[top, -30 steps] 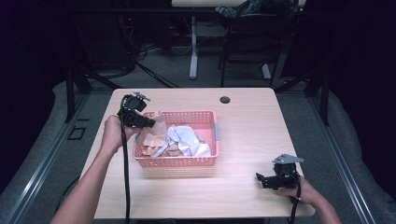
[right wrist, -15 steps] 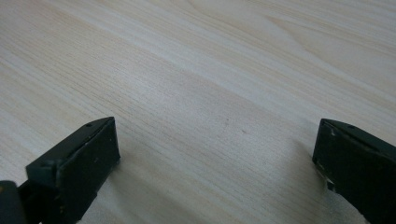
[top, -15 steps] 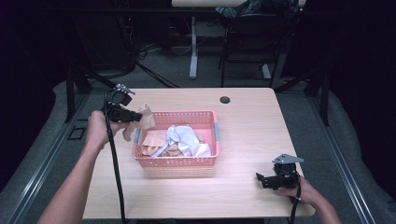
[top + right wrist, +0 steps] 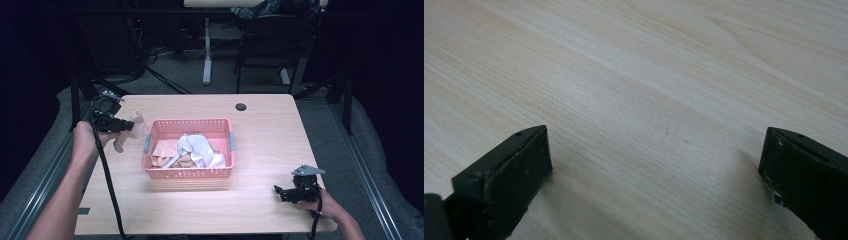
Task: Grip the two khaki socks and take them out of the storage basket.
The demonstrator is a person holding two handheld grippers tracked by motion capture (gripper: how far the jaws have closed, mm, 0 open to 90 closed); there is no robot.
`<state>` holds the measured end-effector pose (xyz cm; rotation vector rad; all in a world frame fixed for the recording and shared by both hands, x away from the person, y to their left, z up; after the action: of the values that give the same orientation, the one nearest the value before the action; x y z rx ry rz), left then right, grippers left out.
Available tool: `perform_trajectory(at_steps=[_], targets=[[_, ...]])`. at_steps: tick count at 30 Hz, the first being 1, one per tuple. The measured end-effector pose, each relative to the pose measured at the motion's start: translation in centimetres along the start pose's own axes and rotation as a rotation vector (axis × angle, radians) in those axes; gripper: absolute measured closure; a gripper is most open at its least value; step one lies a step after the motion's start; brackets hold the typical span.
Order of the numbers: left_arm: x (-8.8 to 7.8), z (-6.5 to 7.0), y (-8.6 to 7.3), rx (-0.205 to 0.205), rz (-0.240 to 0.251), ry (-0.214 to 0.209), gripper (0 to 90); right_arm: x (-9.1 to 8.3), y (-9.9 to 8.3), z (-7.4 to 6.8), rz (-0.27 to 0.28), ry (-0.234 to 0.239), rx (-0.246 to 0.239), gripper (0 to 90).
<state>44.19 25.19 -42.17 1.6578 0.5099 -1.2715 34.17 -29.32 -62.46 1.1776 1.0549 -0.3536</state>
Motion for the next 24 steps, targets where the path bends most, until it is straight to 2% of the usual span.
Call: perform_trajectory(at_steps=[11, 18, 24], targets=[[0.2, -2.4, -1.9, -0.065, -0.02, 0.03, 83.5, 0.0, 0.0, 0.0, 0.0, -0.001, 0.001, 0.0], [1.0, -3.5, -3.2, -0.11, -0.037, 0.05, 84.5, 0.0, 0.0, 0.0, 0.001, -0.001, 0.002, 0.0], [2.2, -4.2, -4.4, -0.145, -0.054, 0.044, 84.9, 0.0, 0.0, 0.0, -0.001, 0.0, 0.001, 0.0]])
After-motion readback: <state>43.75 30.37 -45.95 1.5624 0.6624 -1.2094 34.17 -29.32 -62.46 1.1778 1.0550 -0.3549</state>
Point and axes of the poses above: each handheld gripper's, and its own axes: x roughly forward along the jaws, y roughly out of its top, z roughly to its right, the point moved 5 cm from there along x, roughly forward along the jaws, and after that the axes turned 10 degrees about -z, right-handed, at the moved point
